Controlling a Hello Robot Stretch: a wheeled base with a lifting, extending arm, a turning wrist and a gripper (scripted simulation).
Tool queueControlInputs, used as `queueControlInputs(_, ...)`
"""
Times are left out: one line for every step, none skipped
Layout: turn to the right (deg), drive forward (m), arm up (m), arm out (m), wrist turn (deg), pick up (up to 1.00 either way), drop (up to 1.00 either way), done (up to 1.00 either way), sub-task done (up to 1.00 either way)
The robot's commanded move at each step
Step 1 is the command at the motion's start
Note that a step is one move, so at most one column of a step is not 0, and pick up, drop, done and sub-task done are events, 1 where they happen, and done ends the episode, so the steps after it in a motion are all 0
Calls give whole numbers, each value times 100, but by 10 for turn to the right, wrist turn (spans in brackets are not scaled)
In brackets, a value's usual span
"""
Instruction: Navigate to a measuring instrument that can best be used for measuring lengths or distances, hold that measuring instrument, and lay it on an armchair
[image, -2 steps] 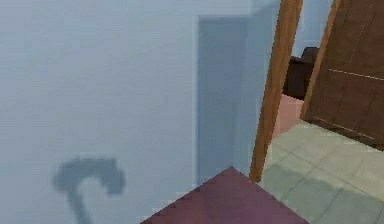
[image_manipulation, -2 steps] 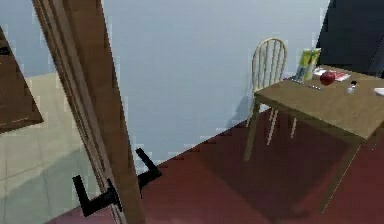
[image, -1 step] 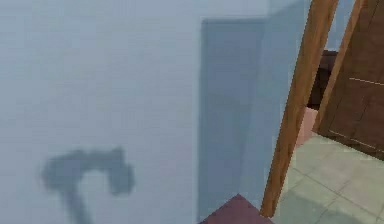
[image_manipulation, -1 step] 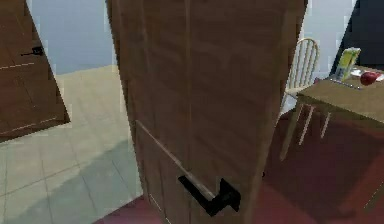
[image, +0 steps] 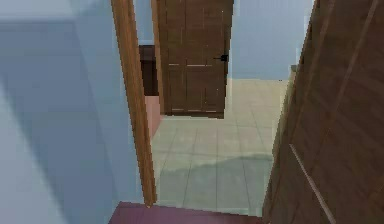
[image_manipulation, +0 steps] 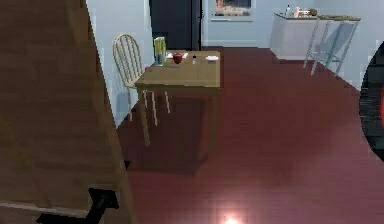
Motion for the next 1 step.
queueControlInputs(60, 0, 0, 0, 0, 0, 0, 0, 0)
